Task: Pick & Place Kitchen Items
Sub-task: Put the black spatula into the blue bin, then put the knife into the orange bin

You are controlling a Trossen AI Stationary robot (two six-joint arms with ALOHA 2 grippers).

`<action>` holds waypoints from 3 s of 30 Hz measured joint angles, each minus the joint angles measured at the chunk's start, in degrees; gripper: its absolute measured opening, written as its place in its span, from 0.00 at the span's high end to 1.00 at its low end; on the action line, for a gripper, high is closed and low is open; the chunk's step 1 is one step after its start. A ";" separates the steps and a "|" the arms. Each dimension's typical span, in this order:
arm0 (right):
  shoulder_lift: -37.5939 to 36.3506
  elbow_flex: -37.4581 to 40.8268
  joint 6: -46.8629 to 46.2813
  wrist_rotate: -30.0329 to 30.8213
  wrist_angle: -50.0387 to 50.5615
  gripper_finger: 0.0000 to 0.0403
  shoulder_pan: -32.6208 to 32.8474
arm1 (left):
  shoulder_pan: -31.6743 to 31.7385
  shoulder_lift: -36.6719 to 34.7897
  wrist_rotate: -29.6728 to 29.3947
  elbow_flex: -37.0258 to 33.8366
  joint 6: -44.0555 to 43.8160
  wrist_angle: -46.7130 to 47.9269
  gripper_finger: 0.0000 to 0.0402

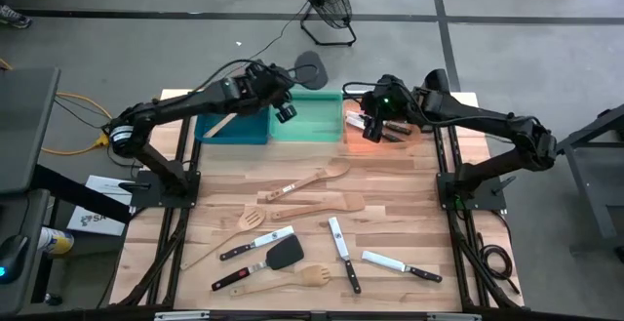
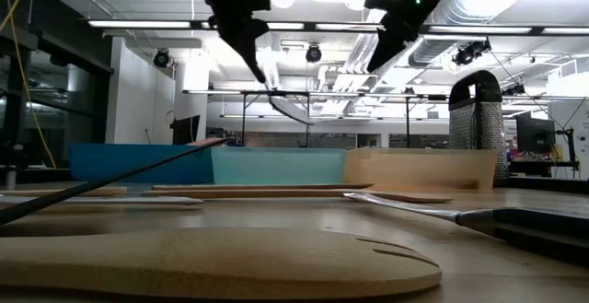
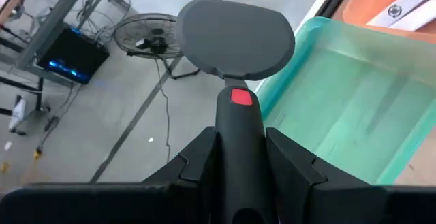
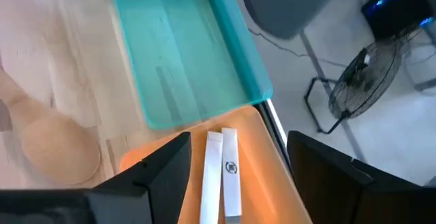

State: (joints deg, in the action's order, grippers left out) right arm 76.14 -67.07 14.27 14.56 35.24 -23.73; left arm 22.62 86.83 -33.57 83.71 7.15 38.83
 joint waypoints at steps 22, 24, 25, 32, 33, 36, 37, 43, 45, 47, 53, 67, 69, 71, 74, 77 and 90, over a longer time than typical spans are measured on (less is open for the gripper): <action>0.00 0.00 -2.70 -4.28 1.36 0.42 -3.80 | 10.44 -32.65 14.40 -48.39 -13.54 -39.41 0.76; 0.02 0.02 -2.72 -4.28 1.36 0.42 -3.78 | 12.46 -34.16 16.33 -51.33 -14.26 -41.29 0.76; 0.02 0.02 -2.78 -4.28 1.35 0.42 -3.77 | 13.55 -34.87 17.69 -52.87 -14.48 -42.57 0.76; 0.02 0.04 -4.05 -4.28 1.36 0.42 -3.78 | 20.36 -38.93 26.41 -61.30 -16.50 -48.18 0.76; 0.02 0.04 -4.19 -4.28 1.36 0.42 -3.78 | 21.15 -39.54 27.30 -62.18 -16.53 -48.98 0.76; 0.02 0.04 -4.21 -4.26 1.36 0.42 -3.78 | 23.25 -41.53 28.43 -63.73 -16.55 -50.26 0.76; 0.02 0.04 -4.21 -4.24 1.36 0.42 -3.78 | 23.94 -42.18 28.71 -64.21 -16.48 -50.22 0.76; 0.02 0.04 -4.21 -4.23 1.39 0.42 -3.78 | 28.03 -44.57 33.20 -66.32 -16.17 -49.67 0.76; 0.02 0.04 -4.23 -4.21 1.39 0.42 -3.78 | 29.01 -44.80 34.43 -66.99 -16.14 -49.15 0.76; 0.02 0.04 -5.04 -4.21 1.39 0.42 -3.78 | 29.76 -44.95 35.06 -67.57 -16.00 -48.81 0.76; 0.02 0.04 -6.08 -4.04 1.39 0.42 -3.78 | 30.68 -45.16 36.44 -67.77 -14.78 -49.26 0.76; 0.02 0.04 -7.20 -4.04 1.39 0.42 -3.78 | 30.62 -45.16 30.55 -67.75 -9.97 -41.78 0.76; 0.02 0.04 -7.20 -4.04 1.39 0.42 -3.78 | 30.59 -45.16 29.49 -67.72 -9.96 -40.63 0.76; 0.02 0.04 -7.20 -4.04 1.39 0.42 -3.78 | 30.59 -45.16 28.41 -67.72 -9.96 -39.63 0.76; 0.02 0.04 -8.16 -4.04 1.39 0.42 -3.78 | 30.63 -45.03 25.51 -67.76 -10.26 -37.41 0.64; 0.02 0.04 -8.58 -4.10 1.39 0.42 -3.78 | 30.68 -45.06 23.61 -67.79 -10.38 -36.95 0.50; 0.02 0.04 -8.69 -4.20 1.36 0.42 -3.78 | 30.63 -45.05 24.15 -67.79 -13.98 -40.22 0.41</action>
State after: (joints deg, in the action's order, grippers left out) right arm 76.16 -67.02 5.58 10.36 36.60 -27.51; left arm 53.25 41.78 -9.42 15.92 -6.83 -1.39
